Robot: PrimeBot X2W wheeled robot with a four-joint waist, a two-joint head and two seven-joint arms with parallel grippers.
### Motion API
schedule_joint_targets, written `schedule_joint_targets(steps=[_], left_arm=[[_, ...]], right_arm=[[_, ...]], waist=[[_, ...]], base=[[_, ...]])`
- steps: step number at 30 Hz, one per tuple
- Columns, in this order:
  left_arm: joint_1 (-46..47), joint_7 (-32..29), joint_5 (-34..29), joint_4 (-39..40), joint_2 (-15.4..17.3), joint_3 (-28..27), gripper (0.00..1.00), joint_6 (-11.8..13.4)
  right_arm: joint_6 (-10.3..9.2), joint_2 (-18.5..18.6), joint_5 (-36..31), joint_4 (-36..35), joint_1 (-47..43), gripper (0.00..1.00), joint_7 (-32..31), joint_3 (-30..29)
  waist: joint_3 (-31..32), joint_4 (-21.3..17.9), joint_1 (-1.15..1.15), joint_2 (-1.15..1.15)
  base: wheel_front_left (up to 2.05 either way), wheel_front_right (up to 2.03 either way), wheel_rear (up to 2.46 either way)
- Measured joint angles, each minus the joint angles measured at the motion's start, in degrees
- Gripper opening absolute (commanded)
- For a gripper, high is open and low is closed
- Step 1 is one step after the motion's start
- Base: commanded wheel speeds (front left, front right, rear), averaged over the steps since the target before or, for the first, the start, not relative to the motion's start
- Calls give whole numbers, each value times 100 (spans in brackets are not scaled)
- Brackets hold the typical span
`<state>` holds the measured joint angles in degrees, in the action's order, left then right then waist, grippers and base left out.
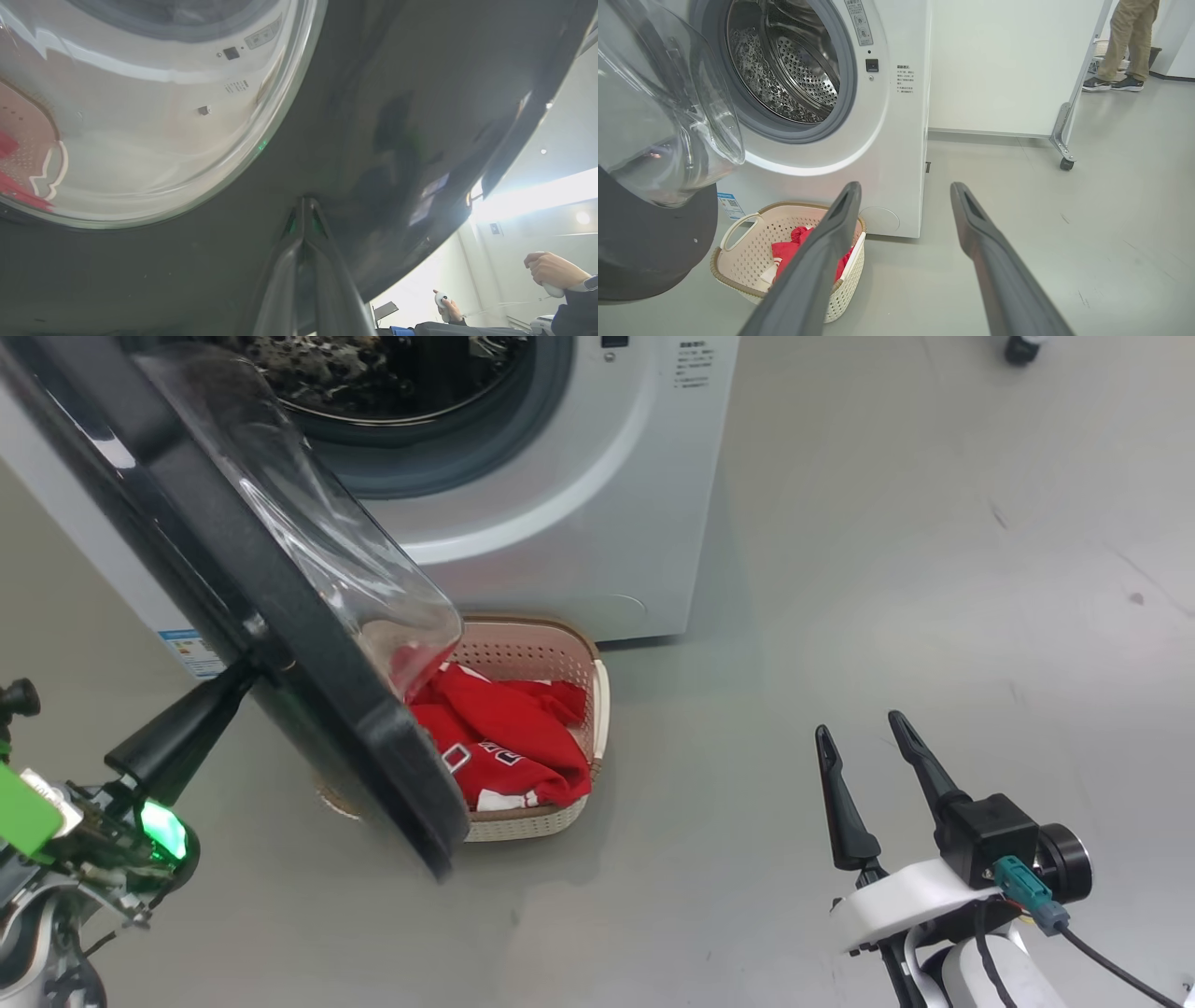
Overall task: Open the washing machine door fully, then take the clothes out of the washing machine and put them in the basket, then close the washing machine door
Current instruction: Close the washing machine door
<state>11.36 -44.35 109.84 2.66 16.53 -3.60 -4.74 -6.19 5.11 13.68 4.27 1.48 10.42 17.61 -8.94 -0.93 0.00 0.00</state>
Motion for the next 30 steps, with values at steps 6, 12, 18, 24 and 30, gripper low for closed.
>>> schedule_joint_targets(steps=[6,12,18,24,30], left_arm=[[305,179,-62,-71,-154,27,0,27],[681,328,-107,-205,-268,69,0,48],[1076,519,-127,-480,-424,27,0,48],[1496,738,-179,-773,-482,34,0,49],[2034,1010,-459,-1072,-565,30,0,49]], right_arm=[[1,-21,10,0,86,100,30,15],[1,-52,36,4,205,100,77,14],[9,-79,85,27,311,100,151,27],[9,-99,93,76,346,100,158,33],[10,-109,102,85,427,100,202,29]], waist=[[-174,-295,0,0],[-355,-578,0,0],[-521,-926,0,0],[-643,-1194,0,0],[-798,-1371,0,0]], base=[[0,0,0],[0,0,0],[0,0,0],[0,0,0],[0,0,0]])
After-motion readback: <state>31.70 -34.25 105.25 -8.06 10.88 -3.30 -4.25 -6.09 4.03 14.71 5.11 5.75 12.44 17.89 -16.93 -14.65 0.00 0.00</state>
